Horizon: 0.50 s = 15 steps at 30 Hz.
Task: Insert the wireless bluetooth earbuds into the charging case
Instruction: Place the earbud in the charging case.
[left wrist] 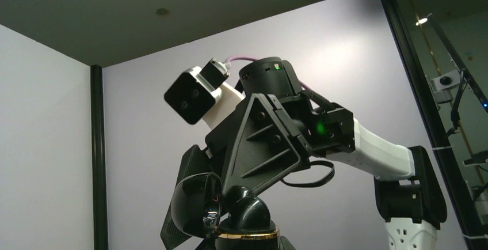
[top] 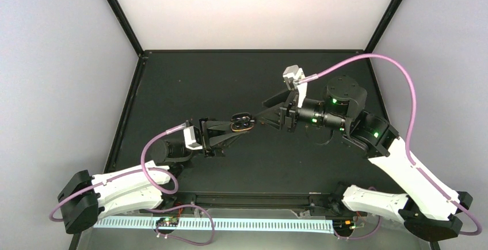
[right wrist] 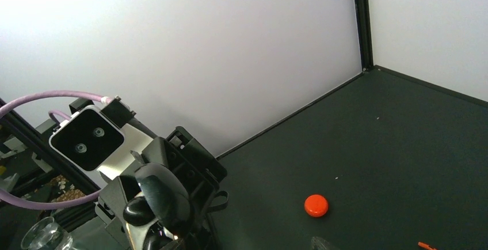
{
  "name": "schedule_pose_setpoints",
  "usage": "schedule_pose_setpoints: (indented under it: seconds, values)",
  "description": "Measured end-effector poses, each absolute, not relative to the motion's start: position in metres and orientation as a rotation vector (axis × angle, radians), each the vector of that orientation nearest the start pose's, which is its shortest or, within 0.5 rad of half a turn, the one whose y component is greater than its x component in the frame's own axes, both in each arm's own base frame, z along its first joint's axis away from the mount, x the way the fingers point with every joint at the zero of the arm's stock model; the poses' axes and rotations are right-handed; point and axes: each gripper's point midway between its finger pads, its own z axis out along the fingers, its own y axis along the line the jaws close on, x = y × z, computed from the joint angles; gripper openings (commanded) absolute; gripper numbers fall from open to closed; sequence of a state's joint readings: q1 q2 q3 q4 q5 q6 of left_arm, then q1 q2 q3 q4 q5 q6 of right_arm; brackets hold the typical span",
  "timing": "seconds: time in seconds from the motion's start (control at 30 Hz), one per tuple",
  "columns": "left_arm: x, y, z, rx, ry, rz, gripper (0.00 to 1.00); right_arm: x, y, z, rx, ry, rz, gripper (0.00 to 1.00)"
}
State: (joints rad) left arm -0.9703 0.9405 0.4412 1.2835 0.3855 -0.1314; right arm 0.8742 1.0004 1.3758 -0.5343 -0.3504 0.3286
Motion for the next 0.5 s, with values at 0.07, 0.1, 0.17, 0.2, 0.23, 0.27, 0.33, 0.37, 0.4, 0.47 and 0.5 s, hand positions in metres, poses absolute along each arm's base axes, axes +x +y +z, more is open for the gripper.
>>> schedule_pose_setpoints:
  seconds: [0.07, 0.1, 0.17, 0.2, 0.23, 0.27, 0.33, 0.37, 0.4, 0.47, 0.5]
  values:
    - [0.1021, -0.2634, 0.4255, 0.694, 0.603, -1.181, 0.02, 0.1559, 0.2804, 0.4451, -0.774, 1.704, 1.164, 0.56]
    - [0.1025, -0.2641, 0.4248, 0.695, 0.606, -1.181, 0.02, 0.1552, 0.2806, 0.4451, -0.778, 1.703, 1.164, 0.56]
    - [0.1029, -0.2645, 0.4245, 0.696, 0.607, -1.181, 0.01, 0.155, 0.2807, 0.4446, -0.781, 1.703, 1.161, 0.56]
    - [0.1029, -0.2645, 0.4245, 0.696, 0.607, -1.181, 0.02, 0.1551, 0.2806, 0.4444, -0.781, 1.704, 1.16, 0.56]
    - [0.1029, -0.2645, 0.4246, 0.695, 0.607, -1.181, 0.01, 0.1548, 0.2807, 0.4441, -0.782, 1.705, 1.16, 0.56]
    - [0.1029, -0.2644, 0.4246, 0.695, 0.607, -1.181, 0.02, 0.1544, 0.2808, 0.444, -0.784, 1.706, 1.161, 0.56]
    - [0.1028, -0.2644, 0.4249, 0.695, 0.606, -1.182, 0.02, 0.1536, 0.281, 0.4434, -0.787, 1.708, 1.161, 0.56]
    - [0.1028, -0.2644, 0.4249, 0.694, 0.606, -1.181, 0.01, 0.1535, 0.281, 0.4432, -0.787, 1.709, 1.16, 0.56]
    - [0.1028, -0.2643, 0.4249, 0.694, 0.606, -1.181, 0.02, 0.1534, 0.281, 0.4428, -0.788, 1.711, 1.159, 0.56]
    - [0.1033, -0.2643, 0.425, 0.692, 0.607, -1.181, 0.02, 0.1528, 0.2811, 0.4418, -0.791, 1.715, 1.158, 0.56]
    - [0.1036, -0.2642, 0.425, 0.69, 0.608, -1.18, 0.02, 0.1526, 0.2809, 0.4413, -0.792, 1.718, 1.156, 0.56]
